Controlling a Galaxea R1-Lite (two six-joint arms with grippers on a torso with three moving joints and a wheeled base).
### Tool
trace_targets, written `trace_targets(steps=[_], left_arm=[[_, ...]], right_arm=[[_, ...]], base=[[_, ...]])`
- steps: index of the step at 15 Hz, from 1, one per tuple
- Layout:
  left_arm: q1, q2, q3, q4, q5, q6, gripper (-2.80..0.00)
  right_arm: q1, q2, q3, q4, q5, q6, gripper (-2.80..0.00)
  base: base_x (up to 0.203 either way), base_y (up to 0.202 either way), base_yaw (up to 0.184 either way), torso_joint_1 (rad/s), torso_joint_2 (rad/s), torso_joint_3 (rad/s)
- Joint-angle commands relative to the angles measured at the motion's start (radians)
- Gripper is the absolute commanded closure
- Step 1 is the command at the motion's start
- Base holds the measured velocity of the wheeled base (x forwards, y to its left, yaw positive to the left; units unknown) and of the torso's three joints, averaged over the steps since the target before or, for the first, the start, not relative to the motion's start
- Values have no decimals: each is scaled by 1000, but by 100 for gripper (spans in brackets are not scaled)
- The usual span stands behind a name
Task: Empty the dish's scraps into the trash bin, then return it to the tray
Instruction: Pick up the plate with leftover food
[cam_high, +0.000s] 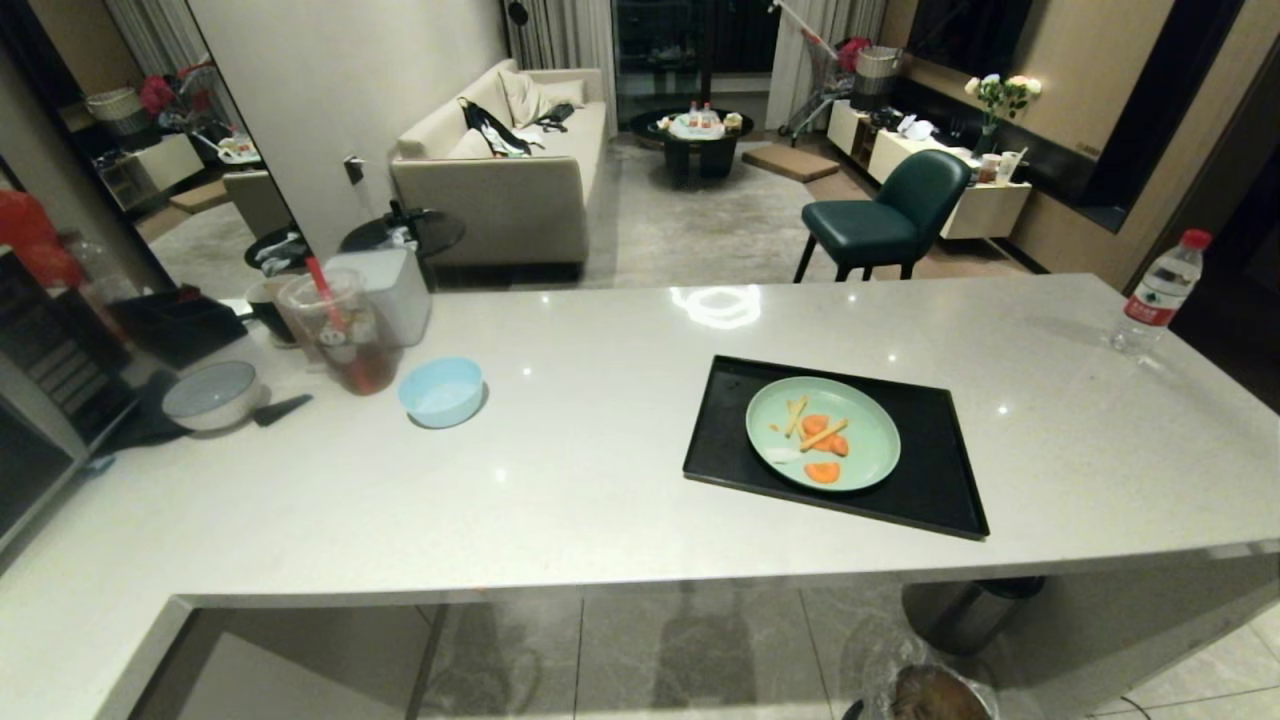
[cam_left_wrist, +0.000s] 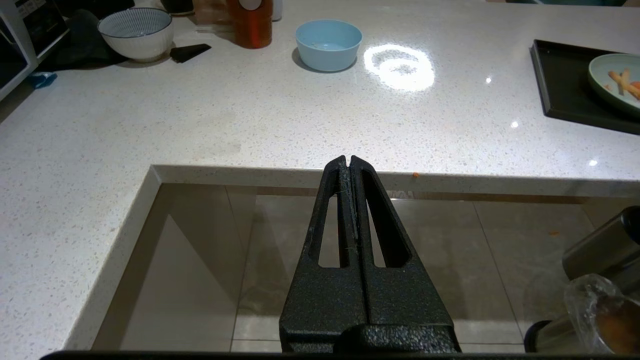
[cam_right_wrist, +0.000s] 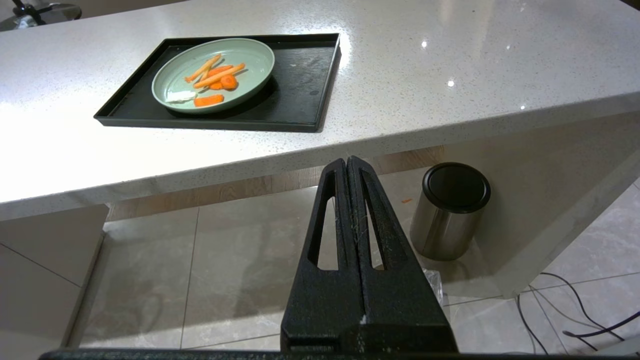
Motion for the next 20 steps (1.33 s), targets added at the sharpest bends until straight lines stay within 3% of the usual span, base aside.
trace_targets(steps=[1, 17, 20], left_arm=[[-1, 1, 0, -1, 0, -1, 0], [-1, 1, 0, -1, 0, -1, 0], [1, 1, 0, -1, 0, -1, 0]], right_arm=[[0, 0, 0, 0, -1, 2, 0], [0, 0, 5, -29, -3, -1, 0], [1, 0, -32, -16, 26, -6, 0]], base=[[0, 0, 0, 0, 0, 0], [0, 0, 0, 0, 0, 0], [0, 0, 0, 0, 0, 0]])
